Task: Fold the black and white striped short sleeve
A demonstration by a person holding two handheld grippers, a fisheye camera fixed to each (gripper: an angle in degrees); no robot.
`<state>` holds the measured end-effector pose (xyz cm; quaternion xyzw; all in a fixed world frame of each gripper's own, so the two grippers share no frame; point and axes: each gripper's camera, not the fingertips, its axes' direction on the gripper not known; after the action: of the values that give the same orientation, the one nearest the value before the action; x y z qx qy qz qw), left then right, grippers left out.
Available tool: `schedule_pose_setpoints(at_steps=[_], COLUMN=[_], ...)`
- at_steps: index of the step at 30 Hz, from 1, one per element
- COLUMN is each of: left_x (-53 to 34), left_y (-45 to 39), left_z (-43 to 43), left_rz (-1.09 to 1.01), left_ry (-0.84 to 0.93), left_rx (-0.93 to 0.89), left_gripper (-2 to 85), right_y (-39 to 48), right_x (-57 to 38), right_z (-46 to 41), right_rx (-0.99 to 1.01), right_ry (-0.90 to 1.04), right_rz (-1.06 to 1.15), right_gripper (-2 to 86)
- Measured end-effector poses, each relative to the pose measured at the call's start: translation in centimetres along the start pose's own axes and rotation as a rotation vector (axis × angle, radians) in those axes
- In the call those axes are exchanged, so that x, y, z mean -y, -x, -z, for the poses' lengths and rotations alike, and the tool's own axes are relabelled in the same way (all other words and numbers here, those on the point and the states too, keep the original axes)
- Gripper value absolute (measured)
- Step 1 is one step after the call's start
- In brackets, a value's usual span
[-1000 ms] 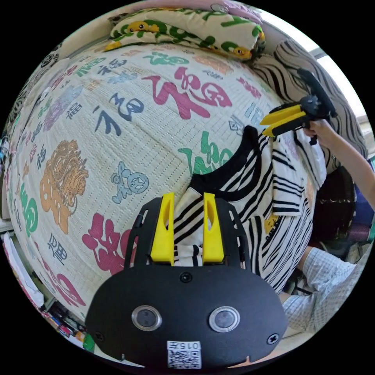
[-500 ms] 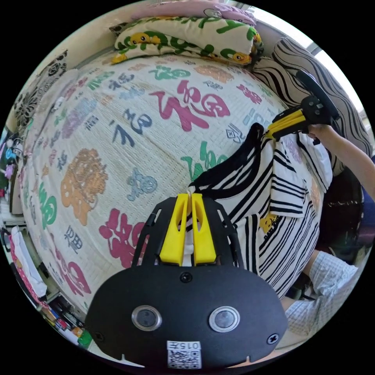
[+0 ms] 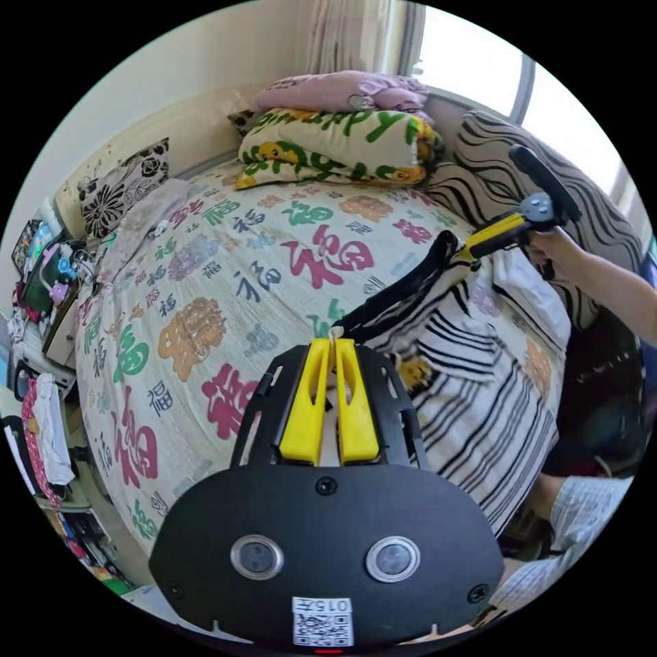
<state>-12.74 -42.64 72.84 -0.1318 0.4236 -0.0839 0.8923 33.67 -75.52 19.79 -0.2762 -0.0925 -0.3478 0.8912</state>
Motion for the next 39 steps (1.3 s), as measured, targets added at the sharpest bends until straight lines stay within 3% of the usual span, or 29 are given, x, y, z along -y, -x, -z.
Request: schedule_pose_setpoints(at_steps=[5, 14, 23, 26, 33, 36, 38, 39], left_x=[-11.2, -26.2, -29.2, -29.9, -26.7, -26.7, -28.0, -28.8], left_y=[-7.4, -16.7, -17.3, -17.3, -15.4, -15.0, -14.9, -14.4], left_z=[5.4, 6.0, 4.7, 5.1, 8.3, 5.4, 3.4, 2.9], left_rz=[-0.045, 0.159, 0.211, 0.191, 0.203, 0.225, 0.231, 0.265], left_ry=[-0.046, 0.189, 0.326, 0.447, 0.269, 0.386, 0.52, 0.575], left_rx=[-0.142, -0.218, -0.237, -0.198, -0.262, -0.3, -0.266, -0.3], left_gripper=[0.5, 0.6, 2.0, 5.9, 5.8, 4.3, 3.7, 3.9], right_y=[3.9, 9.3, 9.8, 9.0, 7.7, 9.1, 9.9, 9.9], right_x=[-14.5, -29.9, -34.1, -35.4, -33.8, -32.5, -33.1, -33.3], right_z=[-1.4, -11.7, -18.9, -20.2, -21.7, -25.9, -30.6, -31.1], right_rx=[0.182, 0.297, 0.204, 0.141, 0.326, 0.46, 0.404, 0.418], right_ry=[0.023, 0.232, 0.333, 0.375, 0.234, 0.301, 0.491, 0.496], right_rz=[0.099, 0.049, 0.065, 0.027, -0.019, 0.031, 0.042, 0.045], right_gripper=[-0.8, -0.7, 3.0, 3.4, 0.2, -0.4, -0.7, -0.8])
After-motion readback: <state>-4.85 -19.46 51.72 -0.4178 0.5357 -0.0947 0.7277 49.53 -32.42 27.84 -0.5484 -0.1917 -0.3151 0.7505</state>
